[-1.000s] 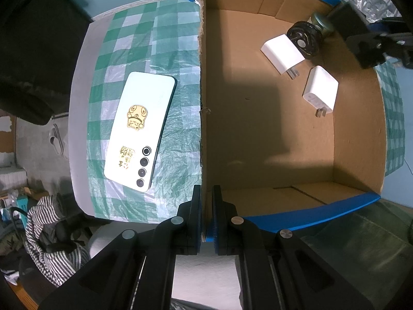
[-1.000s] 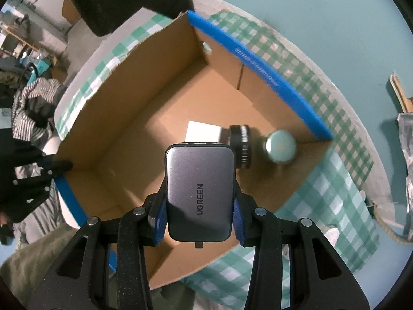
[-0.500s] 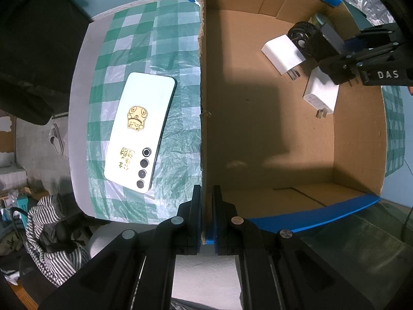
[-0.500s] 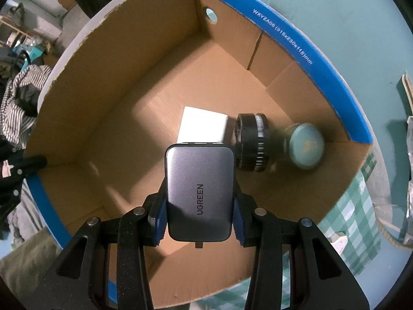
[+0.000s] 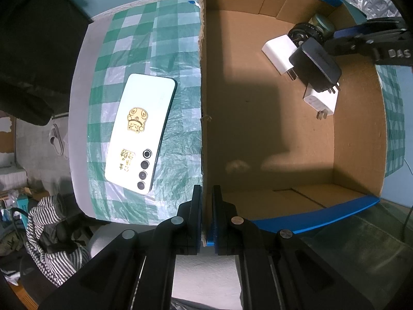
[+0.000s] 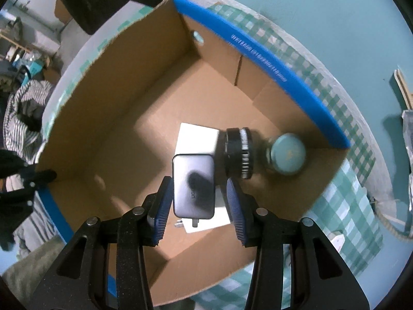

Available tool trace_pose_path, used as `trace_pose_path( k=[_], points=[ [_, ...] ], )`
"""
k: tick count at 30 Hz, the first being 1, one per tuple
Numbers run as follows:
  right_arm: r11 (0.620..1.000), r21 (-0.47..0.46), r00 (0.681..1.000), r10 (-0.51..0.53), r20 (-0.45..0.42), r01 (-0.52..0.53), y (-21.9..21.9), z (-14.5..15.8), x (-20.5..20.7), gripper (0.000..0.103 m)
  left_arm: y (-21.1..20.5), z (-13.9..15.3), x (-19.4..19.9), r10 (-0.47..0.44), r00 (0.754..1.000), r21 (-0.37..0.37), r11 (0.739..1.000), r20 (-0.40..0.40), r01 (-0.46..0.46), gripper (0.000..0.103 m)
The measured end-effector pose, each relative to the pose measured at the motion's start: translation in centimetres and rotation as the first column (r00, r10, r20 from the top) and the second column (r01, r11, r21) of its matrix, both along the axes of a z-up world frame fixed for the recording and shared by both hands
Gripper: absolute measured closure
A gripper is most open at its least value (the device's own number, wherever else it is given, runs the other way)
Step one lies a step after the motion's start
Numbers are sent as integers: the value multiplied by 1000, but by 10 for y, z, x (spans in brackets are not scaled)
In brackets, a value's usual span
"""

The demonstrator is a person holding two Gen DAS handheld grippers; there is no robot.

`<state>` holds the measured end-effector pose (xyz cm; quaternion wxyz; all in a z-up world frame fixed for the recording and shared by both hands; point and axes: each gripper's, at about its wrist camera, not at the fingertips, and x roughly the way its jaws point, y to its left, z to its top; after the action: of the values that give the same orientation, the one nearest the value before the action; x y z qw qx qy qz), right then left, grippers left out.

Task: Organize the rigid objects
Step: 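Carry the grey UGREEN charger into the box and release it, then move the right gripper back to the items and grasp the white oval case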

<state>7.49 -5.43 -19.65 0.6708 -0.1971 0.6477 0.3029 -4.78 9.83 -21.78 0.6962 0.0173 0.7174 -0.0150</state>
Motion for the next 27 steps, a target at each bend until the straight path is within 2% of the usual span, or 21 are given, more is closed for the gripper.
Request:
trace_pose_path(
  k=[3,16,27],
  points=[
    [1000,21,1000,-16,16,15,-6,12,0,46,0,0,0,-1,1000,-1,1000,-2,1,97],
    [988,49,988,-150,35,148,-52,35,2,46,-1,0,-1,-6,1000,2,1000,2,6,97],
    [965,34,965,-261,17,261,-97,26,2,46,-2,1,0,-11,1000,6,1000,-1,11,97]
  ],
)
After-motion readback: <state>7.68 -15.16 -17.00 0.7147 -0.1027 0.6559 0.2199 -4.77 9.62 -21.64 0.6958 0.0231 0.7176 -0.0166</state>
